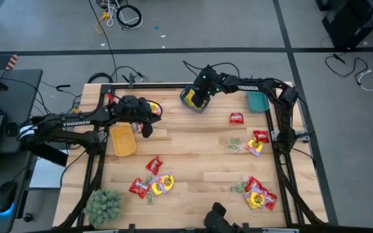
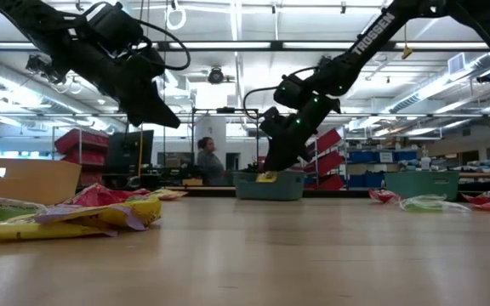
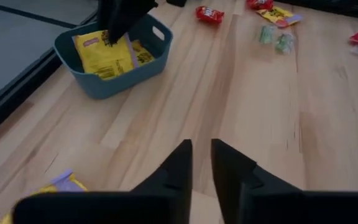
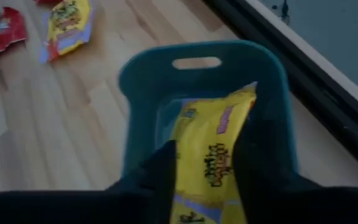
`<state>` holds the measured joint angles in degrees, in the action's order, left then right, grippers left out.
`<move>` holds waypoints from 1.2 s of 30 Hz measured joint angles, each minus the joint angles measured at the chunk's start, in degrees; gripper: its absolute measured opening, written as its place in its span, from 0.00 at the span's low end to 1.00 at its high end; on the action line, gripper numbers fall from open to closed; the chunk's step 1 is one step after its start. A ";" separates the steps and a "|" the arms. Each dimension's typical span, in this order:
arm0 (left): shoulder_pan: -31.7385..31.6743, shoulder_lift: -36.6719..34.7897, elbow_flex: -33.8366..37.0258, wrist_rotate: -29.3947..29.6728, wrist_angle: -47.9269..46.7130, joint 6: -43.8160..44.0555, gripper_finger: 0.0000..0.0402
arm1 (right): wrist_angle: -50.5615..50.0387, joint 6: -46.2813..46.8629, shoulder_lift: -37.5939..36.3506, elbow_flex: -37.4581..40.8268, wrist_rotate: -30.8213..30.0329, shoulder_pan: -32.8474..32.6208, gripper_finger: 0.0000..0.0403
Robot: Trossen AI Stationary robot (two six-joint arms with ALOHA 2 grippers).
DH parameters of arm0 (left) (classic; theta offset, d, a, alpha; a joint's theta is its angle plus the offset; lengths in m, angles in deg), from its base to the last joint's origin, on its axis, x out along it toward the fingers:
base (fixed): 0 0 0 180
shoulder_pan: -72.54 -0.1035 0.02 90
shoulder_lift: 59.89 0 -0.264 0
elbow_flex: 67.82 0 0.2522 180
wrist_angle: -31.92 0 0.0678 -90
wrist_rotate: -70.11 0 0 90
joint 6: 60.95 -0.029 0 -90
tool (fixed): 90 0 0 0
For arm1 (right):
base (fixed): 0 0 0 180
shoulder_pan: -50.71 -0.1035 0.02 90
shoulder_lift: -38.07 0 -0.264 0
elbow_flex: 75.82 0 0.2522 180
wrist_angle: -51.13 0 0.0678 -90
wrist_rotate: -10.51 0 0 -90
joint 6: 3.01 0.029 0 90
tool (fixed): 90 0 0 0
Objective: Sort candy
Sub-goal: Put the yellow candy into the blue bin
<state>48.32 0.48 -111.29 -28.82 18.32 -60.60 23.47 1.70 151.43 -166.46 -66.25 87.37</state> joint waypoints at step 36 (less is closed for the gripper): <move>-5.91 23.43 -4.26 24.39 1.23 10.43 0.65 | -16.14 -12.00 -7.63 -13.12 -6.02 -8.20 0.57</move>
<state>42.40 23.91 -115.55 -4.43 19.55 -50.17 7.33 -10.30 143.80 -179.58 -72.27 79.18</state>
